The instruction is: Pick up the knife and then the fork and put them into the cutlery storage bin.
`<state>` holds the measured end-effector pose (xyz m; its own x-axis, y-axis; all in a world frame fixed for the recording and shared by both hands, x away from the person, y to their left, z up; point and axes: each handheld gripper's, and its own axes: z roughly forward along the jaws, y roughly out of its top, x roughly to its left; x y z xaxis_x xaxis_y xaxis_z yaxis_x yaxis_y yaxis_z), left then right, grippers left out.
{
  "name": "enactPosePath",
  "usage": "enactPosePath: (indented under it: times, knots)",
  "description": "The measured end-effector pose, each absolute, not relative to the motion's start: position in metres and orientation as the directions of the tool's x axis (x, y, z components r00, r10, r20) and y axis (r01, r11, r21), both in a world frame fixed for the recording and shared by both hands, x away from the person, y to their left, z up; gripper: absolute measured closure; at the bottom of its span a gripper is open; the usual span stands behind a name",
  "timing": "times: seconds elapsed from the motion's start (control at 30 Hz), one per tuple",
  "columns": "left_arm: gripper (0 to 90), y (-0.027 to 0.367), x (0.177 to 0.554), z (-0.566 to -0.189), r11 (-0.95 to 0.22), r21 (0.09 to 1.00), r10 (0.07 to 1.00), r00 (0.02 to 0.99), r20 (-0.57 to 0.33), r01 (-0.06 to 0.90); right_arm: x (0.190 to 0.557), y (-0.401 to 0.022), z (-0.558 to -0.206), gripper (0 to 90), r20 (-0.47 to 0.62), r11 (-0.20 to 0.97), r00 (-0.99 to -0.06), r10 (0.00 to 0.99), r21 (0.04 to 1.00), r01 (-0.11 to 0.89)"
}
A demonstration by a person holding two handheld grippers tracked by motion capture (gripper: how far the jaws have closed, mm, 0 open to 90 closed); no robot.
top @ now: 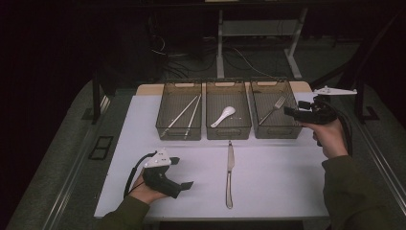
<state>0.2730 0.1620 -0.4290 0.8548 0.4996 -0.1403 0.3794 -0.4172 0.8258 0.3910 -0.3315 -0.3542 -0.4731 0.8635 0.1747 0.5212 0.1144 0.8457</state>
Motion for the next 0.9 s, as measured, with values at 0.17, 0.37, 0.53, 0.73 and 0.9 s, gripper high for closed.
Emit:
enactPosePath:
  times: [0.17, 0.37, 0.53, 0.73, 0.9]
  knots:
    - [5.4, 0.157, 0.271, -0.427, -0.422, 0.828, 0.496, 0.858, -0.13, 0.369, 0.369, -0.319, -0.359, 26.8, 0.161, 0.154, -0.524, 0.836, 0.849, 0.506]
    - [26.9, 0.143, 0.27, -0.421, -0.413, 0.836, 0.464, 0.873, -0.149, 0.362, 0.342, -0.3, -0.373, 26.8, 0.15, 0.192, -0.578, 0.802, 0.852, 0.487]
    - [54.8, 0.117, 0.269, -0.415, -0.432, 0.837, 0.39, 0.907, -0.161, 0.334, 0.325, -0.288, -0.386, 26.2, 0.15, 0.213, -0.607, 0.781, 0.849, 0.484]
    - [83.1, 0.08, 0.267, -0.418, -0.492, 0.814, 0.316, 0.935, -0.164, 0.309, 0.307, -0.28, -0.404, 24.2, 0.142, 0.251, -0.632, 0.762, 0.835, 0.49]
    - [88.8, 0.052, 0.265, -0.424, -0.542, 0.794, 0.266, 0.952, -0.149, 0.276, 0.298, -0.275, -0.414, 23.0, 0.141, 0.274, -0.644, 0.752, 0.821, 0.5]
